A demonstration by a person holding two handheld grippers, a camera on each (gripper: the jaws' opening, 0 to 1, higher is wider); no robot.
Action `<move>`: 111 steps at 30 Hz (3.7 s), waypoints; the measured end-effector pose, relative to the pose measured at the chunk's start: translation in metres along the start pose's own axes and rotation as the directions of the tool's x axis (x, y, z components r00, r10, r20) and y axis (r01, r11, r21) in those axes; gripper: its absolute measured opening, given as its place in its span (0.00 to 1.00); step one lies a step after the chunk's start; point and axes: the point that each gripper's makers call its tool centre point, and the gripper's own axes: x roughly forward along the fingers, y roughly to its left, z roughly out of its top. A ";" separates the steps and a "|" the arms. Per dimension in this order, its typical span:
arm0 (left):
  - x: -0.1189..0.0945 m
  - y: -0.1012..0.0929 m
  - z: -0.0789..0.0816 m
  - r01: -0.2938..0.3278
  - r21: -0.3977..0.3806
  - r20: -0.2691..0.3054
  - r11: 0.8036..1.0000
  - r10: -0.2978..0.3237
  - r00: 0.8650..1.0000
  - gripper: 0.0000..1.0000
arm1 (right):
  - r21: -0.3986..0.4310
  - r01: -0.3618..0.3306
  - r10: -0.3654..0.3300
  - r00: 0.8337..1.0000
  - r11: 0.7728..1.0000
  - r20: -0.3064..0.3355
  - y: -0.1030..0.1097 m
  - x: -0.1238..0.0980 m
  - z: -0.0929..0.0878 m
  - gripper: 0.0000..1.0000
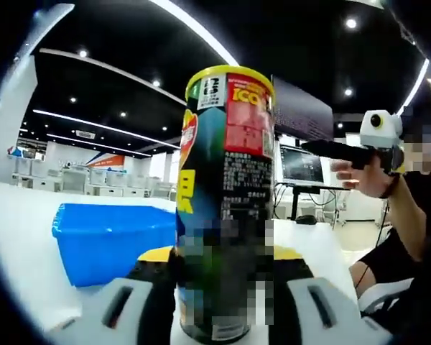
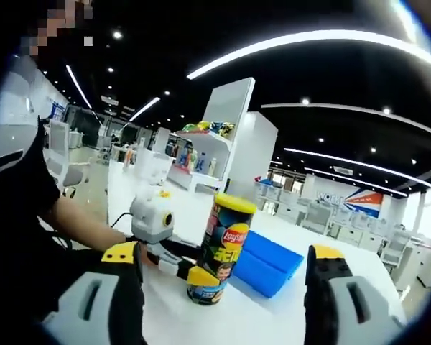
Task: Open the lid of the chip container on the table, take out the chips, place them into the box in front of the container, and close the lid
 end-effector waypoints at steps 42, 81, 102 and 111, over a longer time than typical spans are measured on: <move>-0.006 -0.003 0.006 -0.002 0.008 0.015 1.000 0.002 1.000 0.48 | 0.236 0.035 -0.017 0.997 0.971 -0.077 -0.013 0.121 -0.008 0.43; -0.008 -0.008 0.005 0.002 0.024 0.013 1.000 -0.003 1.000 0.48 | 0.556 -0.038 0.008 0.998 0.831 0.056 -0.029 0.119 0.001 0.41; -0.008 -0.007 0.005 0.002 0.026 0.014 1.000 -0.003 1.000 0.48 | 0.568 -0.023 -0.037 0.995 0.823 0.094 -0.048 0.109 0.017 0.41; -0.008 -0.007 0.005 0.003 0.027 0.014 1.000 -0.004 1.000 0.48 | 0.526 0.040 -0.118 0.986 0.850 0.115 -0.083 0.083 0.041 0.41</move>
